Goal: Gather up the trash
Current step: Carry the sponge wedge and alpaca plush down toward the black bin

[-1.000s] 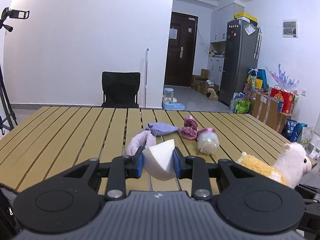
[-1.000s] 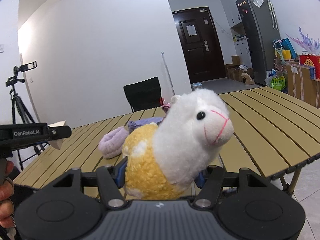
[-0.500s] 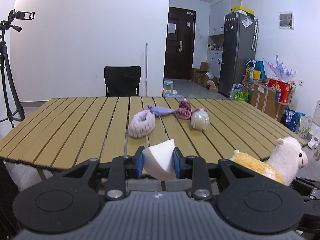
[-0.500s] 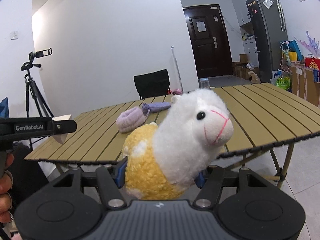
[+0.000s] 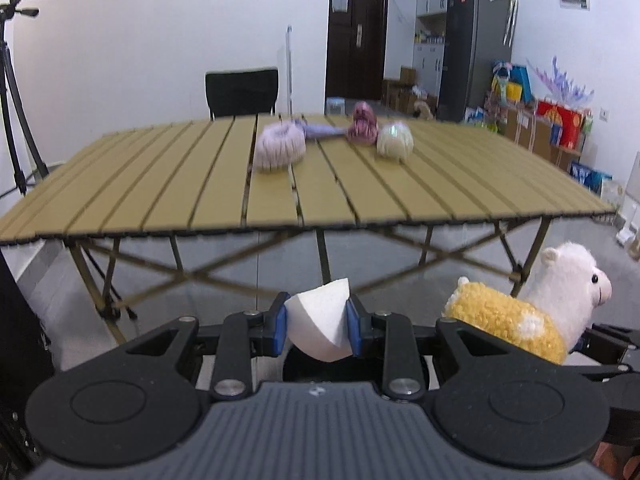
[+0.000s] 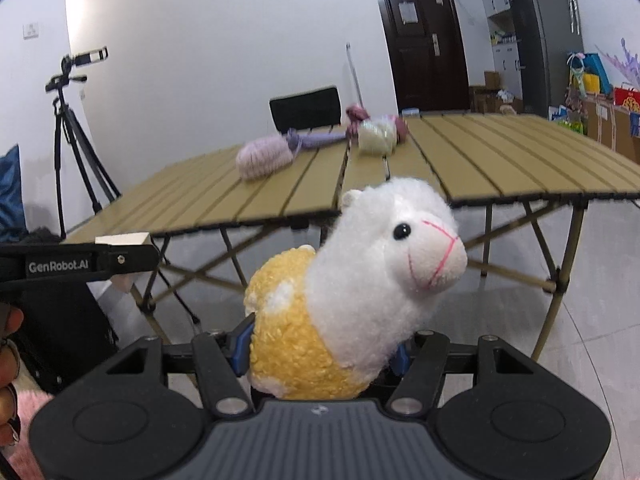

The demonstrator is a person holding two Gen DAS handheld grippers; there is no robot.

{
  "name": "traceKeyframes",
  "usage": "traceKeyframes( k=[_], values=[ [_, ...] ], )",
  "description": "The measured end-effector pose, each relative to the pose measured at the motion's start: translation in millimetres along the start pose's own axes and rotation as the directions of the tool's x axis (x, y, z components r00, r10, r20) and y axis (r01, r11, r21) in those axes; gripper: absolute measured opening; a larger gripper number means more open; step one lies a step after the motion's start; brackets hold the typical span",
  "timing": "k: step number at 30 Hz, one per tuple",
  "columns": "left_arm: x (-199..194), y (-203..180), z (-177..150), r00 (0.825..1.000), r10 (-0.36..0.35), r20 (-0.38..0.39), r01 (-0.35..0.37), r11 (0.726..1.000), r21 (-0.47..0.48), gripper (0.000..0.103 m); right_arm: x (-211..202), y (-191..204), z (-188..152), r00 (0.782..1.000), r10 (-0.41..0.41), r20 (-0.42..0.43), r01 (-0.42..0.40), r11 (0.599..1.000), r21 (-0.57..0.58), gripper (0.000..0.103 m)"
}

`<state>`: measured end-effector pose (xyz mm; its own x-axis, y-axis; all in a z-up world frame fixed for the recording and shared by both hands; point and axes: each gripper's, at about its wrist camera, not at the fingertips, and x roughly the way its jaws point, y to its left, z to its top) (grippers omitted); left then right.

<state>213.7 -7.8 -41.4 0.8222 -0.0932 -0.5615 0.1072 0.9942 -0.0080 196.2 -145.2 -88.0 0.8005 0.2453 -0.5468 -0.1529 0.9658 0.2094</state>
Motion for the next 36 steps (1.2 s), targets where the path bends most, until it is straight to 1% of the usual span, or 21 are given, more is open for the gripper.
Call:
traceKeyframes(
  k=[8, 15, 18, 22, 27, 28, 36],
  values=[
    [20.8, -2.6, -40.3, 0.993, 0.009, -0.12, -0.007, 1.0, 0.012, 0.03, 13.1, -2.6, -31.4, 0.996, -0.006, -0.094, 0.006, 1.0, 0.0, 0.062],
    [40.6, 0.0, -71.3, 0.975, 0.016, -0.222, -0.015, 1.0, 0.005, 0.03, 27.7, -10.3, -65.0, 0.984, -0.023, -0.178, 0.022, 1.0, -0.008, 0.062],
    [50.6, 2.1, -76.9, 0.963, 0.035, -0.268, -0.034, 0.999, 0.007, 0.03, 33.5, -16.2, -76.7, 0.976, -0.034, -0.215, 0.033, 0.999, -0.01, 0.062],
    [65.0, 4.0, -88.1, 0.948, 0.038, -0.315, -0.037, 0.999, 0.008, 0.03, 39.5, -25.2, -91.7, 0.967, -0.049, -0.251, 0.051, 0.999, 0.002, 0.062],
    [81.3, 10.5, -102.5, 0.92, 0.038, -0.389, -0.045, 0.999, -0.008, 0.03, 45.0, -35.0, -101.4, 0.955, -0.07, -0.289, 0.08, 0.996, 0.024, 0.062],
    [82.5, 11.9, -104.0, 0.917, 0.038, -0.397, -0.046, 0.999, -0.012, 0.03, 45.5, -36.6, -102.2, 0.949, -0.078, -0.307, 0.095, 0.995, 0.04, 0.062],
    [98.1, 19.6, -106.2, 0.894, 0.035, -0.448, -0.06, 0.997, -0.043, 0.03, 58.6, -46.9, -104.5, 0.933, -0.099, -0.345, 0.132, 0.989, 0.073, 0.062]
  ],
)
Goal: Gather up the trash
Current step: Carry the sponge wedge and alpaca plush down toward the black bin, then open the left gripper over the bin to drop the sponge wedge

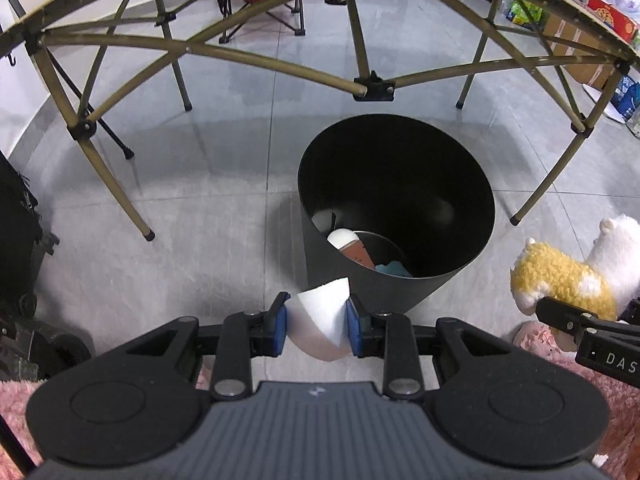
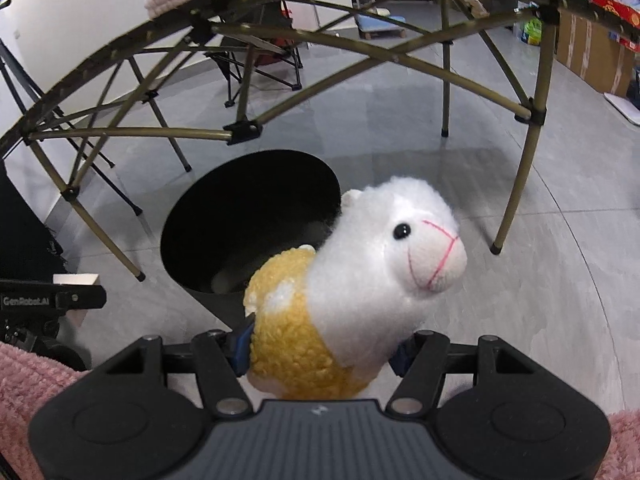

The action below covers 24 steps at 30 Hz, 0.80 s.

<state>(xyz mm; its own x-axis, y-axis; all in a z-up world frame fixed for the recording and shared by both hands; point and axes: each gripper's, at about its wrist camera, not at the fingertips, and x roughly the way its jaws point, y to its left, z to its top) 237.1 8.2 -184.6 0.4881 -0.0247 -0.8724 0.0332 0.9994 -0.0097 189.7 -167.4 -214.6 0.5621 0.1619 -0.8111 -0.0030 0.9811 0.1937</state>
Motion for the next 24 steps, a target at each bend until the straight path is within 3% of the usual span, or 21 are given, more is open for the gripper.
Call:
traceKeyframes(
  k=[11, 24],
  values=[
    [17.1, -7.1, 18.9, 0.999, -0.004, -0.049, 0.003, 1.0, -0.029, 0.03, 22.4, -13.9, 1.6, 0.998, -0.034, -0.051, 0.037, 0.998, 0.047, 0.062],
    [33.5, -39.3, 54.9, 0.998, -0.048, -0.043, 0.047, 0.999, -0.024, 0.03, 33.8, -36.9, 19.9, 0.994, -0.099, -0.033, 0.102, 0.989, 0.105, 0.062]
  ],
)
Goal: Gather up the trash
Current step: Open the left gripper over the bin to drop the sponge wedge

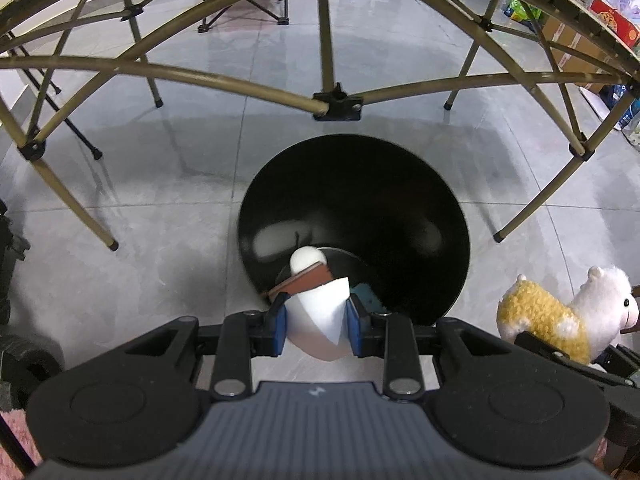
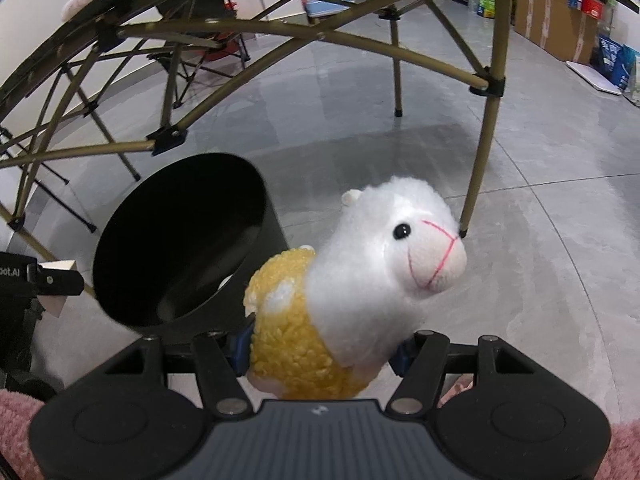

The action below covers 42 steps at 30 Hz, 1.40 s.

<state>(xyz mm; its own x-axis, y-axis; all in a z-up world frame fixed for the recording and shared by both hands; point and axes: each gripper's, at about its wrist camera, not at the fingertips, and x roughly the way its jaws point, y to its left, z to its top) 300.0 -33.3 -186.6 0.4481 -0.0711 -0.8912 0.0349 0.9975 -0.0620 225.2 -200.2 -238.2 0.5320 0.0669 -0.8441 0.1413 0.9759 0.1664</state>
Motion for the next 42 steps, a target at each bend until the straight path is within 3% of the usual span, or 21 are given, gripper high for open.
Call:
traceKeyframes(
  k=[22, 37, 39, 42],
  values=[
    [37.8, -37.2, 43.4, 0.999, 0.016, -0.04, -0.017, 0.999, -0.027, 0.03, 31.3, -29.2, 45.2, 0.996, -0.075, 0.054, 0.07, 0.994, 0.083, 0.062],
    [61.4, -46.9, 47.5, 0.996, 0.033, -0.086, -0.036, 0.999, -0.034, 0.03, 49.4, -41.6, 45.1, 0.997, -0.08, 0.02, 0.078, 0.991, 0.105, 0.062],
    [61.6, -47.2, 47.8, 0.996, 0.035, -0.086, -0.038, 0.999, -0.033, 0.032, 50.1, -41.2, 45.8, 0.997, -0.08, 0.019, 0.077, 0.991, 0.105, 0.062],
    [61.3, -47.6, 47.6, 0.995, 0.045, -0.089, -0.048, 0.998, -0.032, 0.046, 50.7, -42.0, 46.1, 0.997, -0.079, 0.018, 0.076, 0.991, 0.107, 0.062]
  ],
)
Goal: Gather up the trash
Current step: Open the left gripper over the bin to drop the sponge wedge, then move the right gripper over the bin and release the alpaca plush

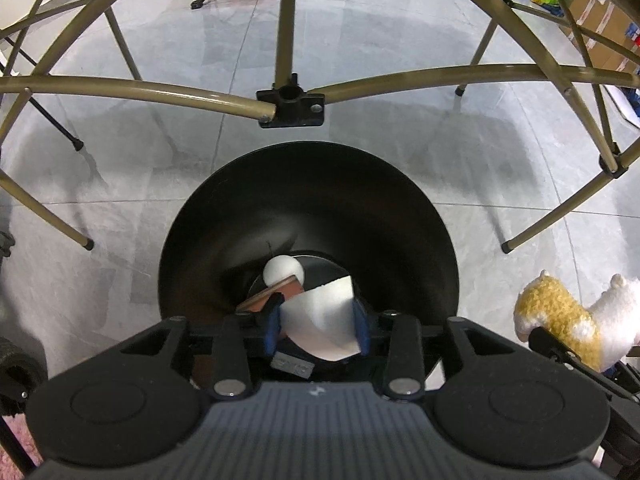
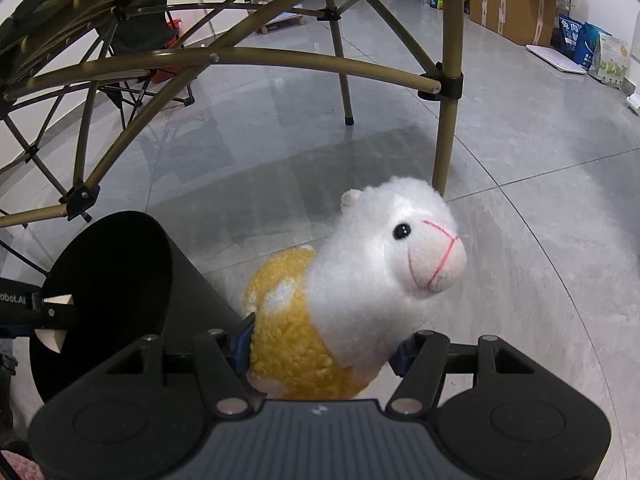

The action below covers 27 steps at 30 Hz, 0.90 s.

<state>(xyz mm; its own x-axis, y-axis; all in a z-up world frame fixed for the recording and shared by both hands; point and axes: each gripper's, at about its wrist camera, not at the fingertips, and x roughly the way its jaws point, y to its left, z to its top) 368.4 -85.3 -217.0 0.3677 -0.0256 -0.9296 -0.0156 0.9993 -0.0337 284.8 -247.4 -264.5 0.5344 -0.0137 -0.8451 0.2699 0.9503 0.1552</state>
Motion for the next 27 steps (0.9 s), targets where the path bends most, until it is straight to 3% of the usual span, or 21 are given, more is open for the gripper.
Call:
traceKeyframes(
  k=[1, 2, 4, 27],
  values=[
    [-0.2, 0.0, 0.1, 1.0, 0.003, -0.002, -0.003, 1.0, -0.003, 0.062, -0.2, -0.2, 0.0, 1.0, 0.0, 0.0, 0.0, 1.0, 0.0, 0.062],
    [-0.4, 1.0, 0.1, 1.0, 0.008, -0.004, -0.008, 1.0, -0.01, 0.086, -0.4, -0.6, 0.2, 1.0, 0.003, 0.001, -0.003, 1.0, -0.004, 0.062],
    [-1.8, 4.0, 0.4, 1.0, 0.023, -0.004, -0.024, 0.999, -0.03, 0.103, -0.9, -0.6, 0.0, 1.0, 0.004, 0.002, -0.004, 1.0, -0.005, 0.062],
    [-6.5, 13.0, -5.2, 0.998, 0.055, -0.013, -0.055, 0.998, -0.012, 0.103, -8.7, 7.0, -3.0, 1.0, 0.023, 0.011, -0.023, 0.999, -0.038, 0.062]
  ],
)
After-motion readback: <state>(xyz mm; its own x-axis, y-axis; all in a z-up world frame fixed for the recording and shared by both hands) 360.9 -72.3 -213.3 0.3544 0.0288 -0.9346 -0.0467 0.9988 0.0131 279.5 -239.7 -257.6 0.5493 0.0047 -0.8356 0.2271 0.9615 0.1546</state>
